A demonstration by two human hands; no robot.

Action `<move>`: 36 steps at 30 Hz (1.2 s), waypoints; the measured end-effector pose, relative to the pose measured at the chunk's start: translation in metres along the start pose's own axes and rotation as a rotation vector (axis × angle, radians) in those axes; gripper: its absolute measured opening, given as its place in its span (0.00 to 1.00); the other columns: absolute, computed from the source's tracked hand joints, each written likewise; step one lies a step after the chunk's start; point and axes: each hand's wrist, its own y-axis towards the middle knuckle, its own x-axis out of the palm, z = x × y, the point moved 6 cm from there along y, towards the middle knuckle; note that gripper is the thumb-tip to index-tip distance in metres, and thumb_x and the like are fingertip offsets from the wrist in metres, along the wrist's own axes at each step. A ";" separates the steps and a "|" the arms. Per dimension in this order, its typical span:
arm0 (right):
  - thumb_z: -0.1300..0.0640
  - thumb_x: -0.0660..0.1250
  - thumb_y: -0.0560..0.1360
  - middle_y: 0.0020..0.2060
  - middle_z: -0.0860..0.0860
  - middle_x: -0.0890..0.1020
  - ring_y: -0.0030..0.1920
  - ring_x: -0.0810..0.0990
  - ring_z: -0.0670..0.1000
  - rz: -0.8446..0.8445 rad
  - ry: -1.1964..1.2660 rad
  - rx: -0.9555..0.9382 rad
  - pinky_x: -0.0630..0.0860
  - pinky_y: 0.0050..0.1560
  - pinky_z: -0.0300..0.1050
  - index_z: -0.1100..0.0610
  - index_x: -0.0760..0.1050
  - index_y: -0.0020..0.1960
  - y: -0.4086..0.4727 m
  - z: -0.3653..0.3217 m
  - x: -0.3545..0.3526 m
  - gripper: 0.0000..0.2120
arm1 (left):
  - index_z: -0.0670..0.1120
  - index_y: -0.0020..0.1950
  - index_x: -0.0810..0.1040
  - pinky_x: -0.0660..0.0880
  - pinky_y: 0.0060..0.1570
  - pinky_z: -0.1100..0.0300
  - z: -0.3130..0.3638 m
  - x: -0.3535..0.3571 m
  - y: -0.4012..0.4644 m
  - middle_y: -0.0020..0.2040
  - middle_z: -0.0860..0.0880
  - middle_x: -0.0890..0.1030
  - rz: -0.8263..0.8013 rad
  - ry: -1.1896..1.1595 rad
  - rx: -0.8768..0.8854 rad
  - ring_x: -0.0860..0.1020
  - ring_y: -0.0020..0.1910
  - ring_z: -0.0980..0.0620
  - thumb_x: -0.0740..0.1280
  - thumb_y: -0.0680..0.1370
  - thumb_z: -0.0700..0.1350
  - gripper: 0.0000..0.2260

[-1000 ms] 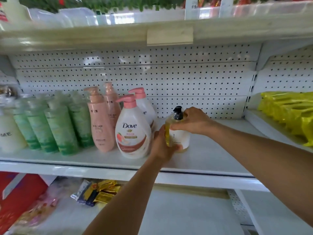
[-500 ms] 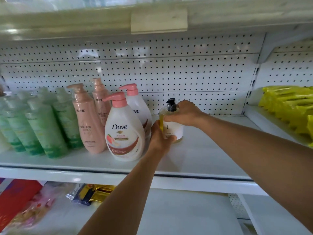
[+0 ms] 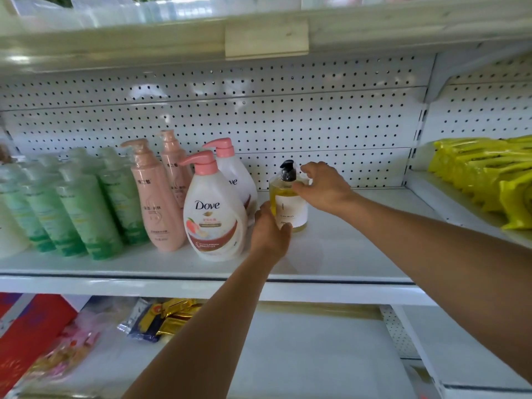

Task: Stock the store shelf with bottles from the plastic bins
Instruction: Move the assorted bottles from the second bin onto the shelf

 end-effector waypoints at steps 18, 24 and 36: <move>0.53 0.64 0.77 0.57 0.47 0.78 0.54 0.79 0.50 0.017 -0.272 -0.039 0.75 0.54 0.49 0.48 0.76 0.60 -0.234 0.043 0.003 0.12 | 0.54 0.57 0.78 0.78 0.50 0.55 -0.015 -0.029 -0.185 0.45 0.61 0.79 -0.119 0.133 0.238 0.80 0.43 0.58 0.67 0.77 0.47 0.10; 0.53 0.63 0.77 0.58 0.45 0.78 0.56 0.78 0.50 -0.125 -0.299 0.055 0.73 0.53 0.46 0.47 0.75 0.62 -0.312 0.094 0.047 0.13 | 0.56 0.55 0.78 0.78 0.50 0.56 -0.065 0.012 -0.240 0.44 0.62 0.80 -0.255 0.187 0.128 0.79 0.43 0.60 0.67 0.76 0.49 0.08; 0.52 0.63 0.77 0.60 0.47 0.77 0.60 0.77 0.52 -0.555 -0.223 0.269 0.74 0.56 0.46 0.47 0.74 0.62 -0.436 0.237 0.194 0.14 | 0.53 0.52 0.80 0.78 0.49 0.58 -0.208 0.150 -0.358 0.45 0.54 0.84 -0.585 0.200 -0.186 0.82 0.45 0.53 0.68 0.76 0.46 0.06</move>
